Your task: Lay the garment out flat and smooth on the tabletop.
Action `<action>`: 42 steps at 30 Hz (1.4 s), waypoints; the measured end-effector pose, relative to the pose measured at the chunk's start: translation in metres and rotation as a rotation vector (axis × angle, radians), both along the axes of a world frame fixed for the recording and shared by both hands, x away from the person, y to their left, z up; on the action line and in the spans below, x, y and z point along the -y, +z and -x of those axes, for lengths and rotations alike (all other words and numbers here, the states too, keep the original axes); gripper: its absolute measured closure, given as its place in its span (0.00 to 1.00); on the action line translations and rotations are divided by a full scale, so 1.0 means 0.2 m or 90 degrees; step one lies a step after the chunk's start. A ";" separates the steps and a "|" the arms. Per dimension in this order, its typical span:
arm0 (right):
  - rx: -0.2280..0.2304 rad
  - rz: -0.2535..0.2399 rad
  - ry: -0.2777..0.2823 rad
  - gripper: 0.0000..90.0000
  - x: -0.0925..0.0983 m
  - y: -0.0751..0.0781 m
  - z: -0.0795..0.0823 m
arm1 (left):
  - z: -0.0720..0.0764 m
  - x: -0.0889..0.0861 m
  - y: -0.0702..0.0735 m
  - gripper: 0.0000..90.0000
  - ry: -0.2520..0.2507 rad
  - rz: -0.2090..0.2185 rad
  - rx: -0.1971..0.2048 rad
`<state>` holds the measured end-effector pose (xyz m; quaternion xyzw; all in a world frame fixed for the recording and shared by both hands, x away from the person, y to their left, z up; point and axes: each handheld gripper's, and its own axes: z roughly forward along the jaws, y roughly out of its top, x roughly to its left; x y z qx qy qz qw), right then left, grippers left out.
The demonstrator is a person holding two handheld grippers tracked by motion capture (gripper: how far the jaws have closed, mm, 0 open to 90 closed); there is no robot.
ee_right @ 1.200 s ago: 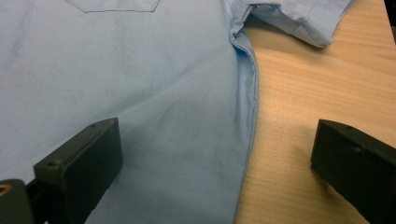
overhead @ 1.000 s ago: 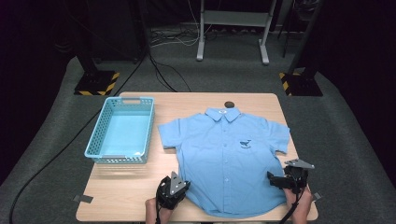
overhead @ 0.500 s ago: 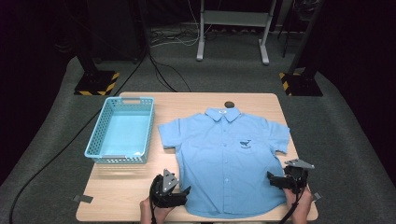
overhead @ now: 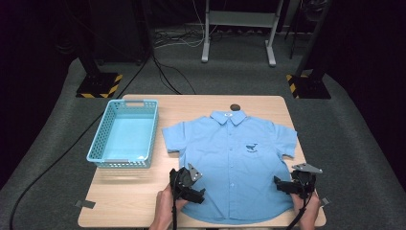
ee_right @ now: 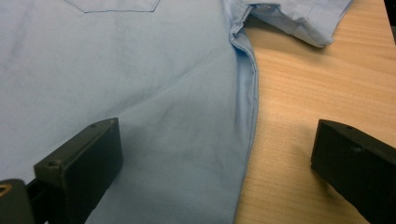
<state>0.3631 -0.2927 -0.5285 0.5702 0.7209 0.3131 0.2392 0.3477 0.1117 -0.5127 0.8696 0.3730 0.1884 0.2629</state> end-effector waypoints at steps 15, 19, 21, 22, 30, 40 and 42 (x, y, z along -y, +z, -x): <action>0.000 0.001 -0.001 0.02 0.00 0.00 0.00 | 0.10 -0.38 -0.07 0.03 0.074 0.111 0.005; 0.000 0.002 -0.002 0.01 0.00 0.00 0.00 | 0.12 -0.41 -0.09 0.03 0.089 0.129 0.028; 0.000 0.002 -0.003 0.01 0.00 0.00 0.00 | 0.12 -0.40 -0.09 0.02 0.091 0.125 0.026; 0.000 0.003 -0.005 0.01 0.00 0.00 0.00 | 0.11 -0.40 -0.09 0.01 0.092 0.124 0.025; -0.002 0.002 -0.010 0.01 0.00 0.00 0.00 | 0.08 -0.47 -0.05 0.00 0.113 0.113 0.036; -0.002 0.004 -0.022 0.00 0.09 0.00 0.09 | 0.06 -0.76 -0.09 0.00 0.211 0.125 0.034; -0.003 0.004 -0.022 0.00 0.09 0.00 0.09 | 0.06 -0.77 -0.09 0.00 0.222 0.123 0.035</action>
